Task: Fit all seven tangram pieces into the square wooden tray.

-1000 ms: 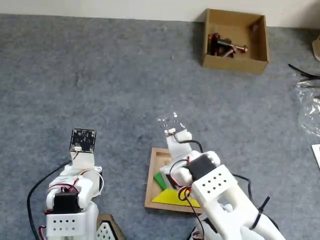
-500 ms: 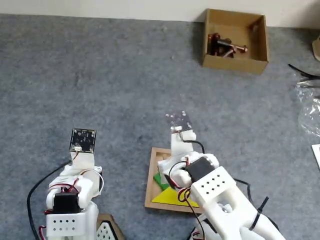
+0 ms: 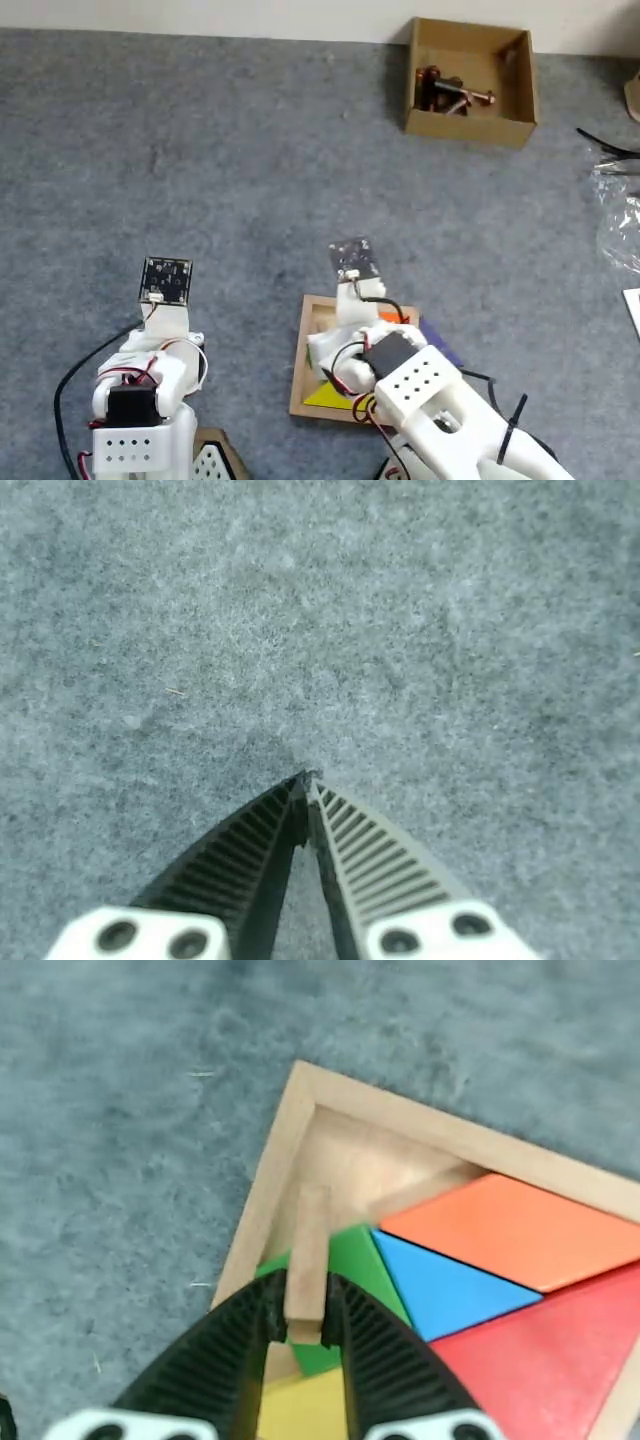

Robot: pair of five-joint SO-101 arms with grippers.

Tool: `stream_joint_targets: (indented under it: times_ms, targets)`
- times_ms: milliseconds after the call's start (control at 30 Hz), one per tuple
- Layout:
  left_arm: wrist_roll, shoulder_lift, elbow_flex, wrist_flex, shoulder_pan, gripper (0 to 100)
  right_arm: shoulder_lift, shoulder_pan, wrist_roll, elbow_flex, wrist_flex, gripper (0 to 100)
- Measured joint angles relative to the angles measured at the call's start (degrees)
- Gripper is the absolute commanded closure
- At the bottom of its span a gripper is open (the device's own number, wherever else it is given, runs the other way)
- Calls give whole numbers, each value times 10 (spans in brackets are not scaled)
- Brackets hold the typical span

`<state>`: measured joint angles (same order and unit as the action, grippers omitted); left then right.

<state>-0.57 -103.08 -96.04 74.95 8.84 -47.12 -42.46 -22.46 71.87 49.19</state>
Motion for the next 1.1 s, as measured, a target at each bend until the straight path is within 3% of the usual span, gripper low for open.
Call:
stream_joint_targets:
  times_ms: [733, 1100]
  targets:
    - [0, 0, 0, 0, 0, 995, 0, -41, 0, 0, 0, 991]
    - [0, 0, 0, 0, 0, 995, -84, -45, 0, -14, 70, 993]
